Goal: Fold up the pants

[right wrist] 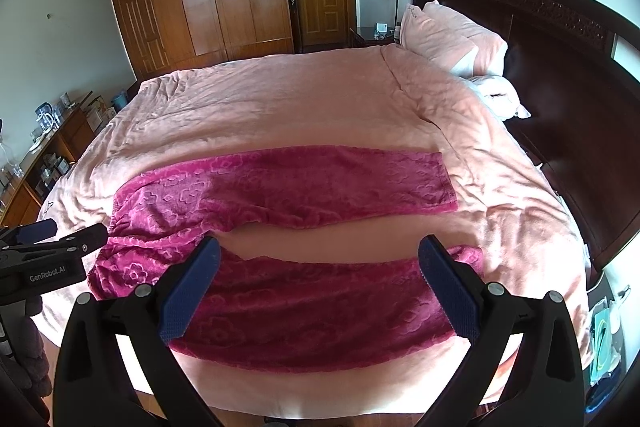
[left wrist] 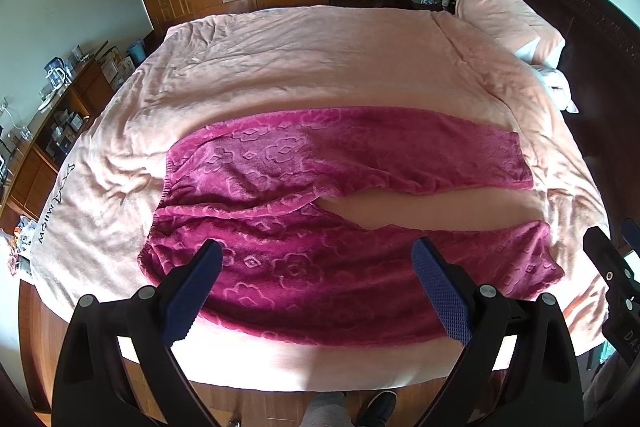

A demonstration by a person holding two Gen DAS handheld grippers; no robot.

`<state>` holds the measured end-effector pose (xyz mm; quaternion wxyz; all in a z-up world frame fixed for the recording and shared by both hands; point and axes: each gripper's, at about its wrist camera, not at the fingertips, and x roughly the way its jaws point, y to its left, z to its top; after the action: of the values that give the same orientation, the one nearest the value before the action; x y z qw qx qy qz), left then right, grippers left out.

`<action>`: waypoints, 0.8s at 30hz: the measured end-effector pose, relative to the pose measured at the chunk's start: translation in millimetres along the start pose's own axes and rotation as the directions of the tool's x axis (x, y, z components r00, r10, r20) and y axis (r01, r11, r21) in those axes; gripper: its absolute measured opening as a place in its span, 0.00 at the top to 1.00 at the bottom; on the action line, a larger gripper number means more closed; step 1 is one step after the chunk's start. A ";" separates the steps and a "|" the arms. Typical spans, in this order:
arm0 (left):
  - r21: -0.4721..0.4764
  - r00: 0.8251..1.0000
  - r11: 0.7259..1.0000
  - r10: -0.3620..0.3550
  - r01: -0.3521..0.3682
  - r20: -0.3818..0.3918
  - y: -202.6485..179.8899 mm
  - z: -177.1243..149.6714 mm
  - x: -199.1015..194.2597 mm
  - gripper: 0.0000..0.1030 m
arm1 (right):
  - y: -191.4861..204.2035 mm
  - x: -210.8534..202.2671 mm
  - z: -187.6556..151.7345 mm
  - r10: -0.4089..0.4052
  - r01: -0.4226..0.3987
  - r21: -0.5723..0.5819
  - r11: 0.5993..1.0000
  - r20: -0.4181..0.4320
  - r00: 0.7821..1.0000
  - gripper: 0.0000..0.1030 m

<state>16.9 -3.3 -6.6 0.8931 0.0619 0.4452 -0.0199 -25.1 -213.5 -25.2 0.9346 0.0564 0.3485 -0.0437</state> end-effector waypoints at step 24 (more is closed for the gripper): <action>0.049 0.997 0.997 0.055 -0.052 -0.046 44.2 9.4 19.2 0.08 | 39.4 19.2 6.4 -0.030 0.030 0.013 0.999 -0.017 0.999 0.03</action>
<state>39.9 39.6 -12.2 0.8807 0.0957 0.4639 -0.0053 -1.8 -176.2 -30.1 0.9304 0.0578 0.3569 -0.0596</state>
